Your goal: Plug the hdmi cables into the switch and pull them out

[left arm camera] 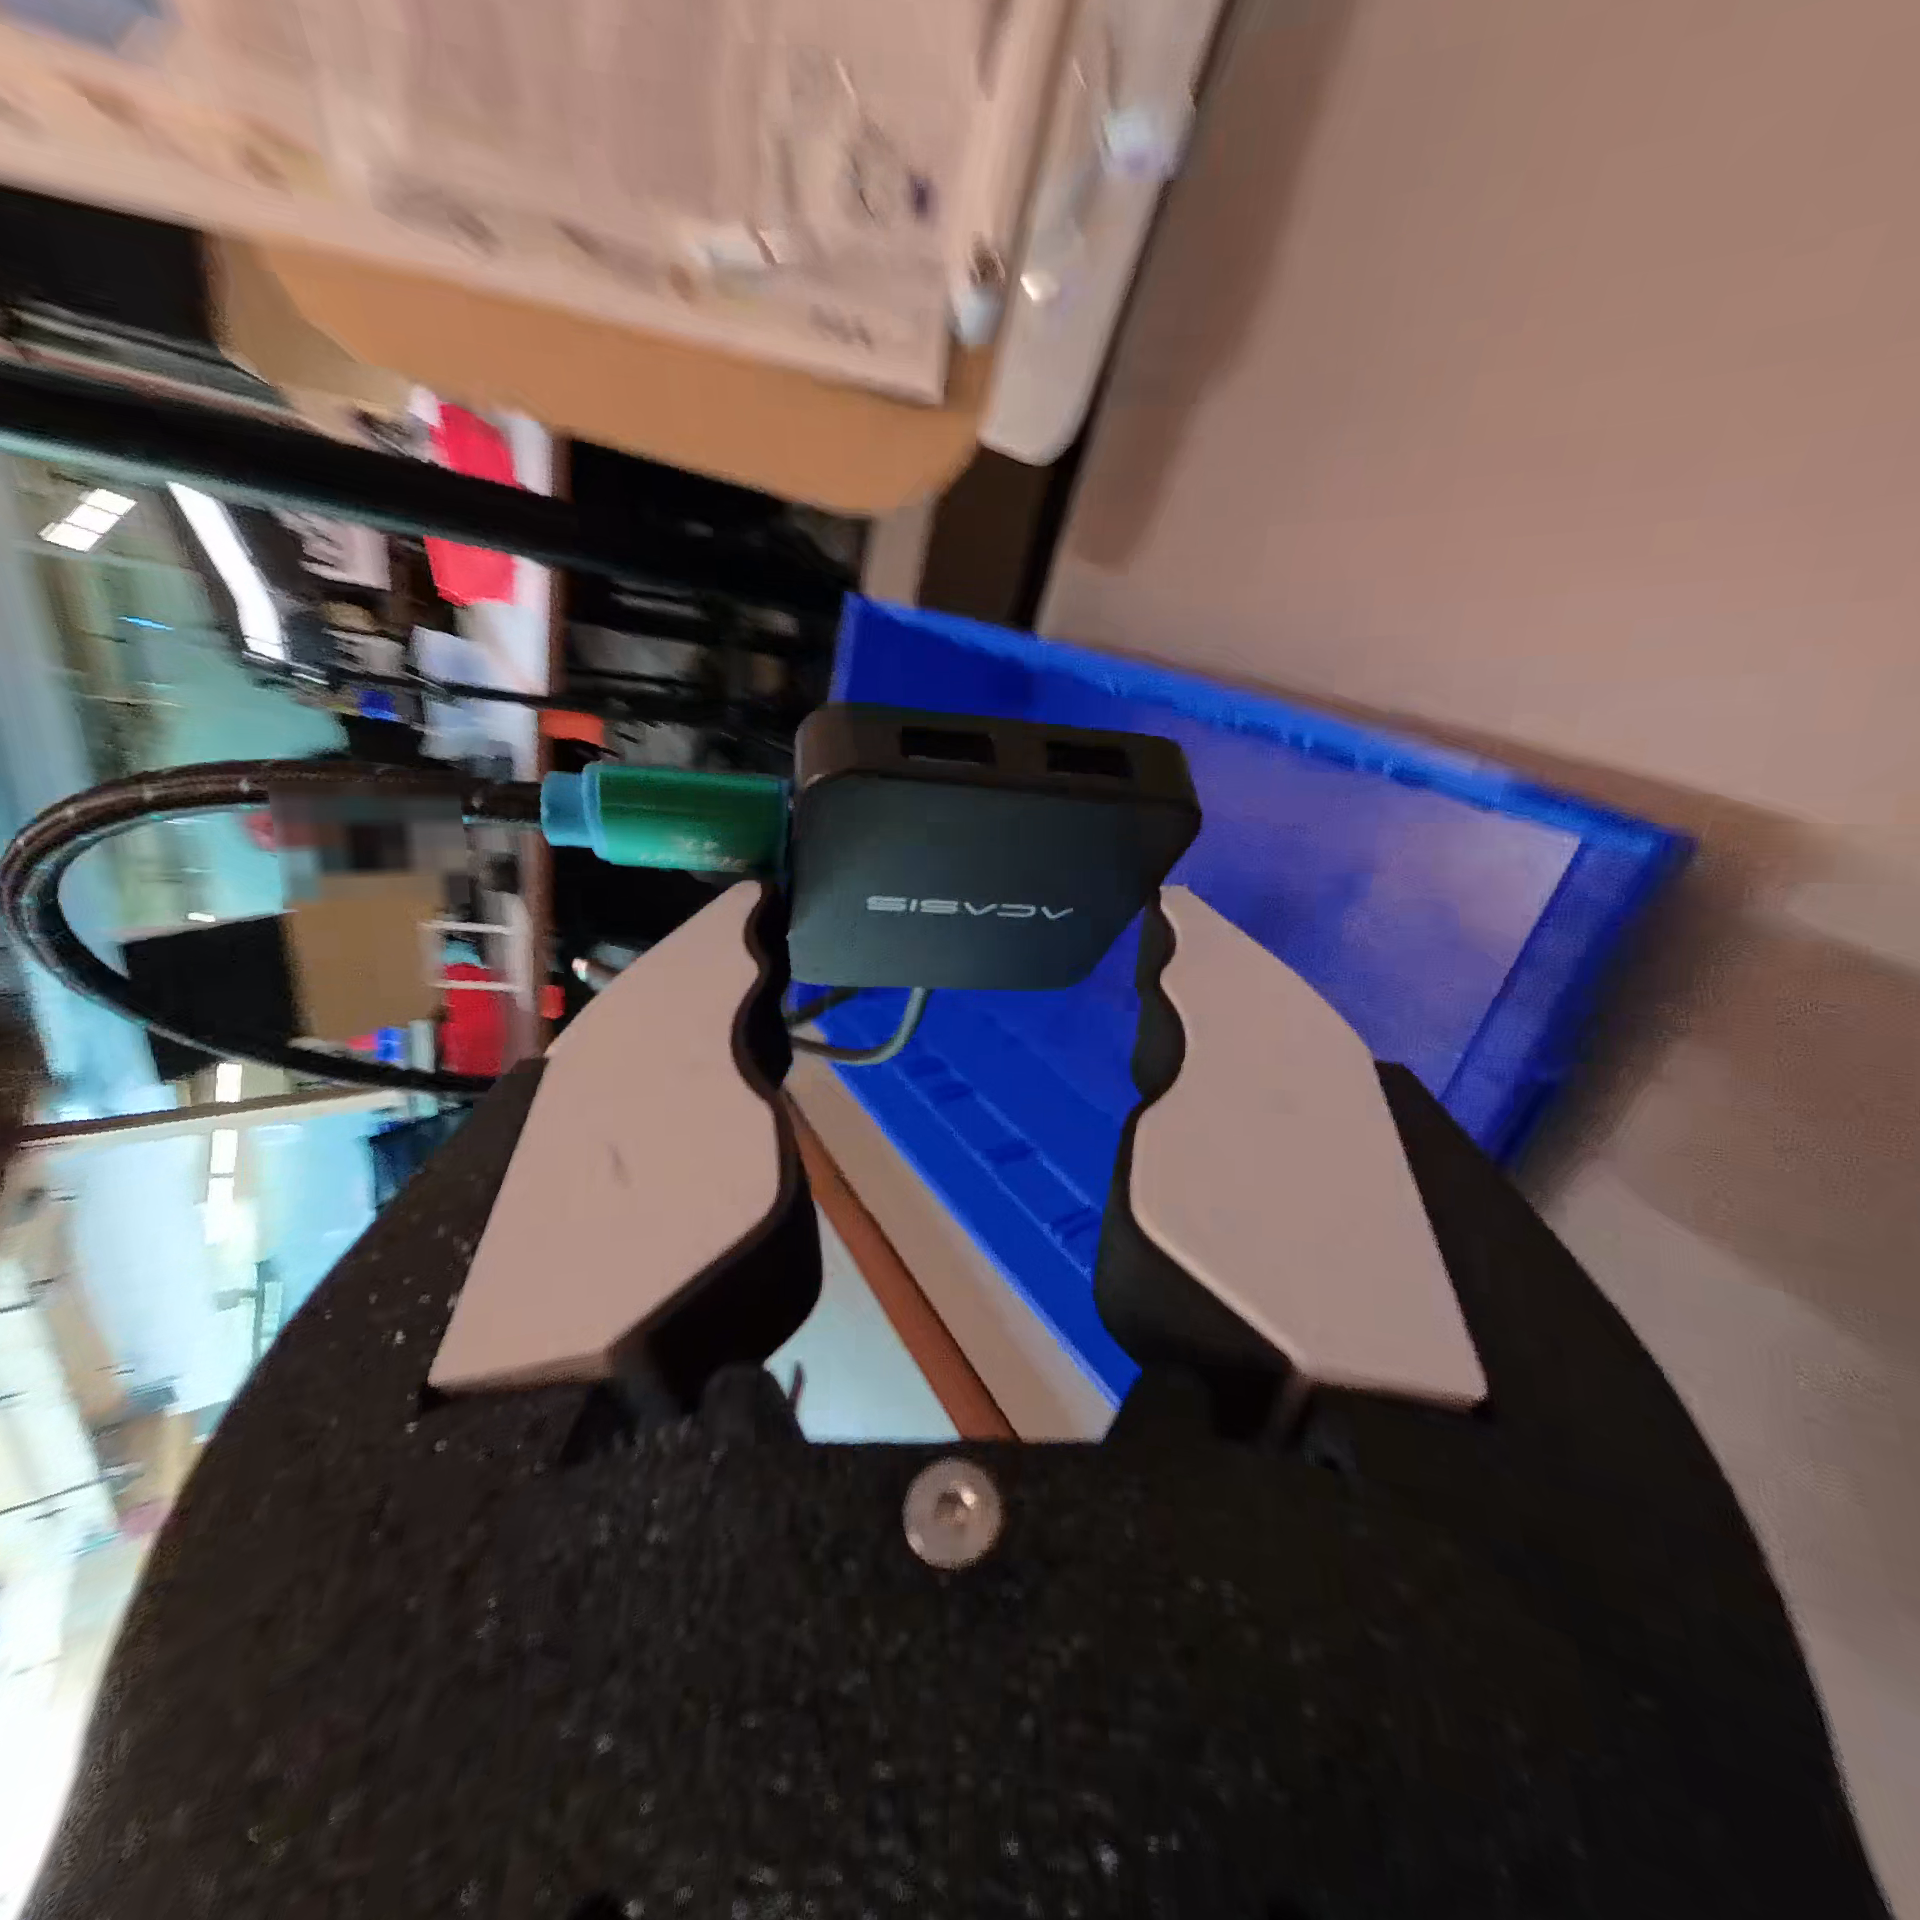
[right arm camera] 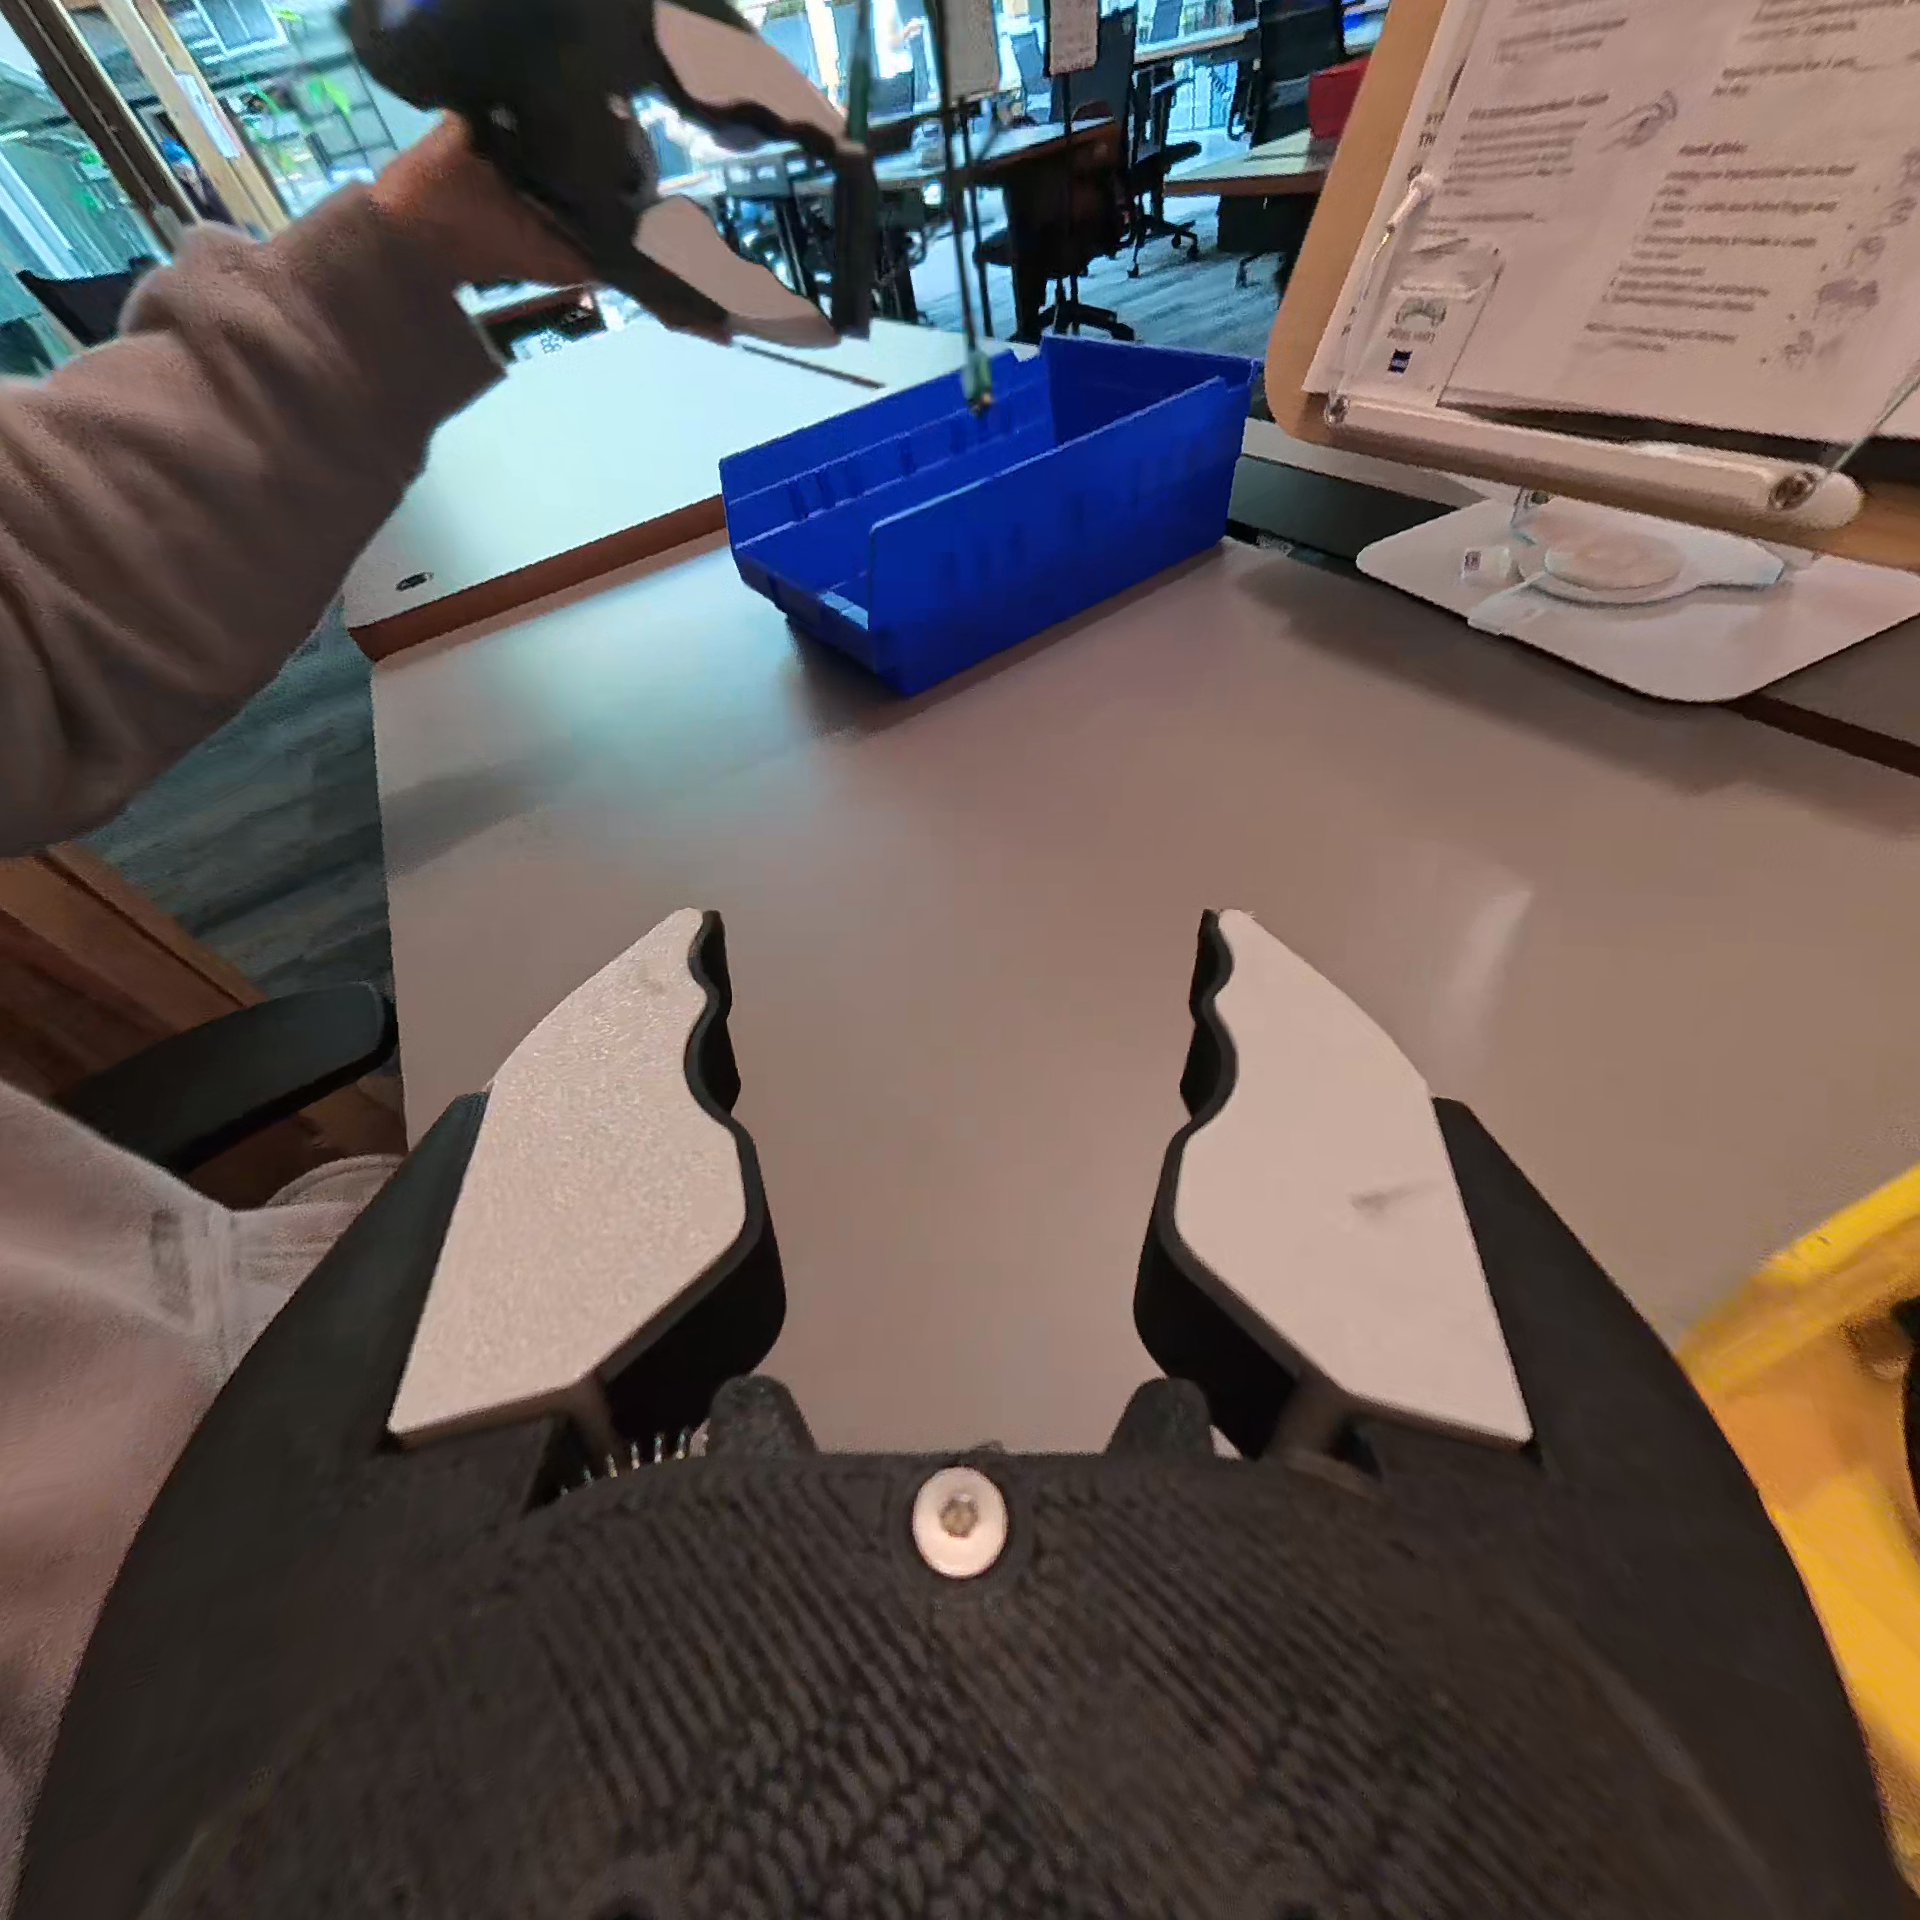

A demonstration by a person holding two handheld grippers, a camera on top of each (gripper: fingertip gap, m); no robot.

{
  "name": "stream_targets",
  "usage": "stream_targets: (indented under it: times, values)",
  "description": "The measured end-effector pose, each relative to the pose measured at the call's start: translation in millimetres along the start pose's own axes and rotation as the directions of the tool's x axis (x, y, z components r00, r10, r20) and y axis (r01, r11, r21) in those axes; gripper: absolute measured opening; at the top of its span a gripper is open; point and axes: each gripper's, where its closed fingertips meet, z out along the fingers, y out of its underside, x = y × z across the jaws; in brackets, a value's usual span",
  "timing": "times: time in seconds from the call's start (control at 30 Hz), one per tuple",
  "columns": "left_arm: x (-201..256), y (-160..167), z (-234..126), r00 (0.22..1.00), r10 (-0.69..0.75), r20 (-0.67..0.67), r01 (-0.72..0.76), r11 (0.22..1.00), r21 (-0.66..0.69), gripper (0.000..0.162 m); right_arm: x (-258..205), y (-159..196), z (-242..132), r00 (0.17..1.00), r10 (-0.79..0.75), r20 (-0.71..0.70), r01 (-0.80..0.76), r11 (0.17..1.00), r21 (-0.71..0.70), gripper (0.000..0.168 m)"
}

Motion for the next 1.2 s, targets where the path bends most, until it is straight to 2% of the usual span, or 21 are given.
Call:
stream_targets:
  times: [0.1, 0.17, 0.3, 0.43, 0.53, 0.6, 0.63, 0.67, 0.73, 0.77, 0.87, 0.93, 1.0, 1.07, 1.13, 1.2]
  values:
    - [4.4, -51.6, -44.5, 0.993, 0.01, 0.121, -0.023, 0.994, 0.103, 0.063, -16.2, -7.3, 17.6, 0.999, -0.042, -0.001, 0.042, 0.999, 0.03, 0.087]
    - [27.8, -88.0, -63.5, 0.991, 0.009, 0.134, -0.031, 0.986, 0.165, 0.063, -28.9, -15.9, 30.3, 0.997, -0.076, -0.016, 0.077, 0.994, 0.072, 0.088]
    - [99.0, -159.6, -75.5, 0.994, 0.027, 0.109, -0.059, 0.951, 0.303, 0.063, -47.8, -31.6, 47.6, 0.989, -0.132, -0.06, 0.14, 0.974, 0.175, 0.087]
    - [167.3, -219.6, -79.2, 0.996, 0.057, 0.067, -0.081, 0.891, 0.447, 0.063, -43.7, -26.4, 53.2, 0.993, -0.104, -0.057, 0.113, 0.976, 0.184, 0.081]
    - [201.7, -250.0, -80.0, 0.993, 0.097, 0.064, -0.116, 0.848, 0.517, 0.063, -49.7, -17.2, 51.1, 0.995, -0.093, 0.04, 0.085, 0.982, 0.168, 0.046]
    - [212.5, -258.2, -76.8, 0.991, 0.112, 0.078, -0.136, 0.846, 0.516, 0.063, -36.7, -7.8, 47.3, 0.988, -0.154, -0.008, 0.154, 0.981, 0.12, 0.019]
    - [217.0, -259.8, -73.9, 0.99, 0.122, 0.071, -0.141, 0.848, 0.511, 0.063, -31.8, -1.6, 46.0, 0.986, -0.165, -0.006, 0.165, 0.983, 0.079, 0.017]
    - [217.0, -262.2, -72.6, 0.992, 0.098, 0.076, -0.123, 0.845, 0.521, 0.054, -26.1, -0.1, 43.9, 0.992, -0.126, -0.009, 0.126, 0.989, 0.071, 0.014]
    - [202.4, -270.4, -79.6, 0.993, -0.054, 0.103, -0.018, 0.8, 0.6, 0.041, -21.0, -10.8, 37.4, 0.998, -0.066, 0.006, 0.064, 0.98, 0.186, 0.013]
    - [196.9, -271.5, -82.7, 0.987, -0.143, 0.067, 0.07, 0.778, 0.624, 0.058, -20.4, -18.3, 33.3, 0.999, 0.007, 0.047, -0.018, 0.966, 0.258, 0.013]
    - [192.0, -269.2, -90.9, 0.917, -0.386, -0.1, 0.351, 0.661, 0.663, 0.079, -8.0, -34.8, 21.1, 0.953, 0.258, 0.159, -0.302, 0.855, 0.421, 0.014]
    - [192.0, -264.7, -99.4, 0.835, -0.522, -0.171, 0.478, 0.536, 0.695, 0.076, -7.8, -43.1, 13.4, 0.877, 0.378, 0.298, -0.48, 0.736, 0.478, 0.014]
    - [198.3, -259.0, -105.2, 0.743, -0.625, -0.239, 0.576, 0.416, 0.704, 0.068, -10.4, -51.3, 7.5, 0.83, 0.401, 0.386, -0.555, 0.657, 0.51, 0.013]
    - [208.7, -255.4, -109.0, 0.667, -0.685, -0.293, 0.643, 0.33, 0.691, 0.061, -14.4, -57.6, 4.0, 0.794, 0.408, 0.45, -0.604, 0.614, 0.508, 0.014]
    - [220.2, -256.9, -114.8, 0.598, -0.704, -0.383, 0.705, 0.235, 0.669, 0.055, -17.4, -59.4, 3.2, 0.794, 0.397, 0.461, -0.603, 0.617, 0.506, 0.014]
    - [226.9, -256.8, -117.9, 0.462, -0.713, -0.527, 0.807, 0.092, 0.583, 0.05, -19.7, -58.2, 4.9, 0.801, 0.389, 0.455, -0.591, 0.638, 0.494, 0.014]
